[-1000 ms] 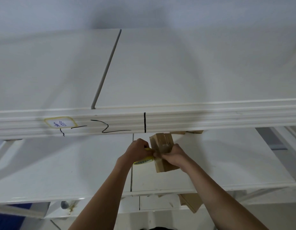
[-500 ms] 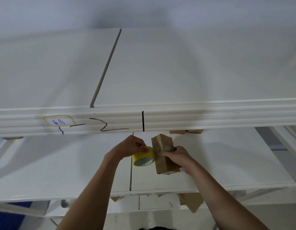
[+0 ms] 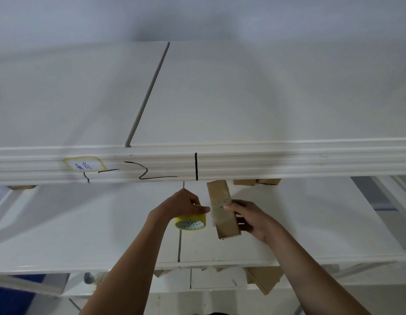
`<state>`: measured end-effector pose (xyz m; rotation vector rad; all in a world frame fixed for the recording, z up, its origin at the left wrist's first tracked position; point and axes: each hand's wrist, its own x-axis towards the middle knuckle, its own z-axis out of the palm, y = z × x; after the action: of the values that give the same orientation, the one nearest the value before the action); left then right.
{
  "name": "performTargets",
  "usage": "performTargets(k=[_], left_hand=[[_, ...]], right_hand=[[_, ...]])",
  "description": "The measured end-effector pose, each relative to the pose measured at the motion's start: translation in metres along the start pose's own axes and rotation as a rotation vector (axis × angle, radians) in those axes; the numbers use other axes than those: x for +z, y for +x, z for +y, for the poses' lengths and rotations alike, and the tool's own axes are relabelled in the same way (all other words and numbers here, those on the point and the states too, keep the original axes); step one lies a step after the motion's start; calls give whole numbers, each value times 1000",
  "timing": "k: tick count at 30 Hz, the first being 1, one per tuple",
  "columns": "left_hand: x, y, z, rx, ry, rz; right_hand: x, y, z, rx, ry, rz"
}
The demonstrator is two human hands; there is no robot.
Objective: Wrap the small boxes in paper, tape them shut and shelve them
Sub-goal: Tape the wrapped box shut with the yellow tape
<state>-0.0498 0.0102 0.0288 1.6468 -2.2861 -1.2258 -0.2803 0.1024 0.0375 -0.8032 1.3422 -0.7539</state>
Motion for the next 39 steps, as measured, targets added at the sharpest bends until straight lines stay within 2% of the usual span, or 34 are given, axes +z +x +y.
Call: performTargets(k=[4,8,13,19,22,26,29,33,36,39], left_hand=[[5,1,12,24,-76,34],[6,2,17,22,-53,93],[11,-1,15,22,-3,169],[15,-1,30,92,138,165],[12,-1,32,106,129,163],[7,-6,24,108,2,66],[0,-10,17,84,-77,-42],[-4,-13,12,60,-201,-68],[-4,-12,5,49,-185,-68],[-4,-8,-4,9,23,14]], right_hand=[[1,-2,-1,27,172,-45],[0,-6,-1,65,314,-85],[-3,-1,-2,43,90,0],[15,2,-11,38,-180,66],[15,9,-8,68,-154,113],[2,9,-4,80,-139,169],[-2,8,-1,83,-131,154],[-6,7,-1,92,-81,149],[-5,8,2,101,-58,139],[-8,7,4,98,-15,131]])
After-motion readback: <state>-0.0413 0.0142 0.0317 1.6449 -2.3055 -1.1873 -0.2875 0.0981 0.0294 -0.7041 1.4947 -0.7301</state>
